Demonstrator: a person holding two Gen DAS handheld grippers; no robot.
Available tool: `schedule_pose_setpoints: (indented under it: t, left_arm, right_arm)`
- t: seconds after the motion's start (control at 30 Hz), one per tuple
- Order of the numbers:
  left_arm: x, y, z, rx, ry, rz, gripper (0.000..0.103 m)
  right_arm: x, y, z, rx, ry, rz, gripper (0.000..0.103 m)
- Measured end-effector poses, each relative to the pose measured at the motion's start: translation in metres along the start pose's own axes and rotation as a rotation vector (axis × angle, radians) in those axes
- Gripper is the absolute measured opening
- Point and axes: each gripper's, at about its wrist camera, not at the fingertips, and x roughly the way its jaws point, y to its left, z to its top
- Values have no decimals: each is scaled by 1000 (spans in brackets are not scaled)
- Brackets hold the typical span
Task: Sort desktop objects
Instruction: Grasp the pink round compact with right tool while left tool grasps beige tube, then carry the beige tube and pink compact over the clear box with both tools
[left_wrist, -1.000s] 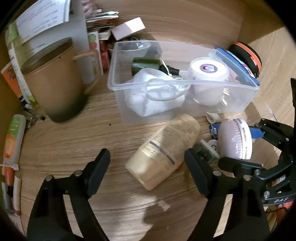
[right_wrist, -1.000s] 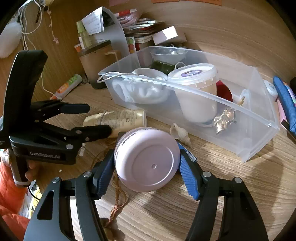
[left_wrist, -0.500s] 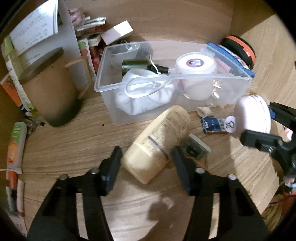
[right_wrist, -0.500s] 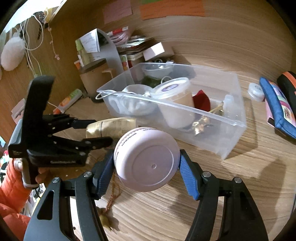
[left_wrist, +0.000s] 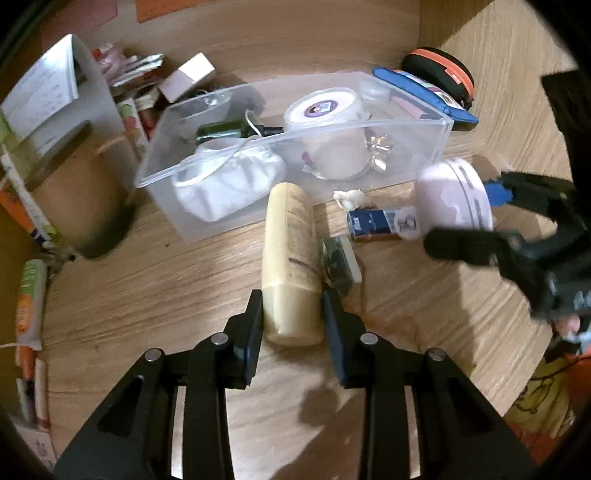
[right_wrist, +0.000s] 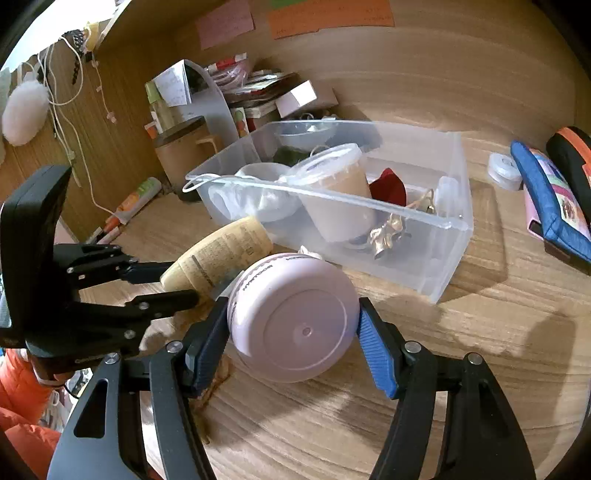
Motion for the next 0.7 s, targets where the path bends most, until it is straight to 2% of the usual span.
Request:
schedule_pose_setpoints:
  t: [0.27, 0.4, 0.53, 0.7]
  left_arm:
    - [25, -16, 17, 30, 0, 11, 27]
    - [29, -13, 20, -5, -7, -5, 27]
    - [24, -14, 17, -13, -19, 48, 26]
    - [-1, 2, 16, -76, -70, 5, 26]
  right_arm:
    - [-1, -6, -4, 4, 6, 5, 63]
    - [-2, -12, -5, 17, 5, 11, 63]
    - [-2, -11, -4, 14, 7, 7, 63]
    - [-4, -9, -1, 0, 3, 4, 63]
